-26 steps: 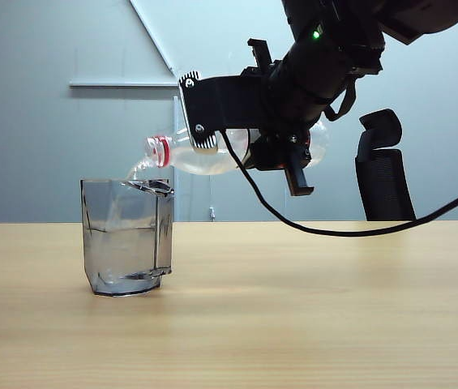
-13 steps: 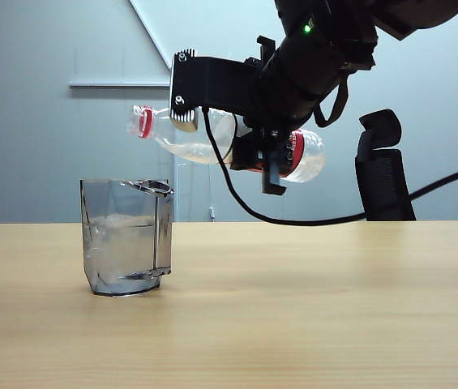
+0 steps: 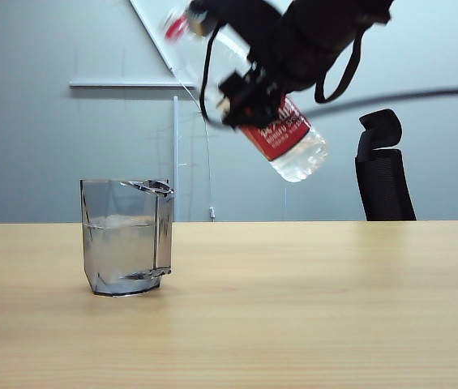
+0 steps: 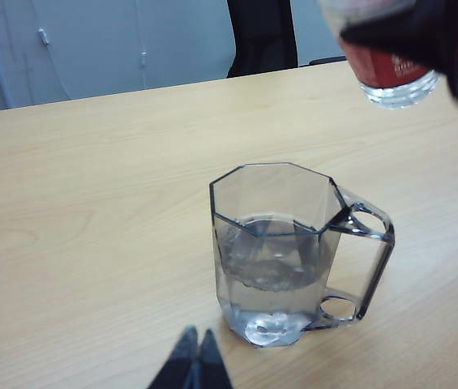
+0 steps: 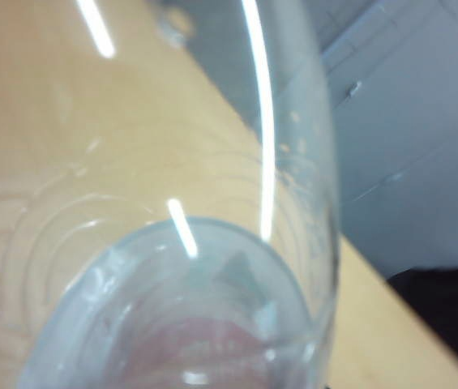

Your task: Pick up the mineral water bottle on the table and pour water into the mug until it's half full.

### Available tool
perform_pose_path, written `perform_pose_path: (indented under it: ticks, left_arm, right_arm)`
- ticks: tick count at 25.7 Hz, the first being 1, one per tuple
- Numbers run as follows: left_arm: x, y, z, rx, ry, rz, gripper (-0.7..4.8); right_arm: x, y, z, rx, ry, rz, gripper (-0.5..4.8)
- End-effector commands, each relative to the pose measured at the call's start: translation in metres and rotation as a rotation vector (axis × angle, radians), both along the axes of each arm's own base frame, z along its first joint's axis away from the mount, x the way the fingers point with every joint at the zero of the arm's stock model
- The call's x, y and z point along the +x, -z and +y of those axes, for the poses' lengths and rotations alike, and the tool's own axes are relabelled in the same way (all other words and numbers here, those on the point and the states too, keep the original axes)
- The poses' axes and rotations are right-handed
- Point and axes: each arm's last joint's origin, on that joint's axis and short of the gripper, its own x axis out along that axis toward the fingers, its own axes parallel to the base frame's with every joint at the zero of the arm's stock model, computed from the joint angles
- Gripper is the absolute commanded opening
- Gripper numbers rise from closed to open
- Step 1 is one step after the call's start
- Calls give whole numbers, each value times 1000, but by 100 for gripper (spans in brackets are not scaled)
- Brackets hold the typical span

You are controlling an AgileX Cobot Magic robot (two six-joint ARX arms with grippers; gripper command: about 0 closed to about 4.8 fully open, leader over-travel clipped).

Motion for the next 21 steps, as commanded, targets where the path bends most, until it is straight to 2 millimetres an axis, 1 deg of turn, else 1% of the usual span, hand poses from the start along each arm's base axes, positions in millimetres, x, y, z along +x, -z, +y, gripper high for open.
perform_pose_path:
  ticks: [1, 2, 4, 6, 12, 15, 18, 21]
  left_arm:
    - [0, -1, 0, -7, -4, -6, -2]
    - [1, -2, 2, -7, -21, -6, -2]
    - [3, -2, 6, -7, -69, -6, -2]
    - [5, -2, 10, -7, -112, -6, -2]
    - [9, -2, 20, -7, -220, -7, -2]
    - [10, -1, 23, -6, -254, -7, -2]
    - [10, -2, 25, -7, -279, -7, -2]
    - [10, -1, 25, -6, -278, -7, -2]
  right_arm:
    - [-5, -15, -4, 224, 36, 39, 241]
    - [-7, -18, -6, 294, 54, 67, 239]
    - [-10, -17, -14, 392, 66, 112, 211]
    - [-11, -13, -20, 450, 73, 147, 210]
    - [-12, 8, -44, 613, 83, 263, 211]
    - [-13, 21, -55, 647, 106, 265, 211]
    - [-19, 45, -72, 672, 137, 242, 210]
    - [-24, 58, -82, 714, 163, 243, 210]
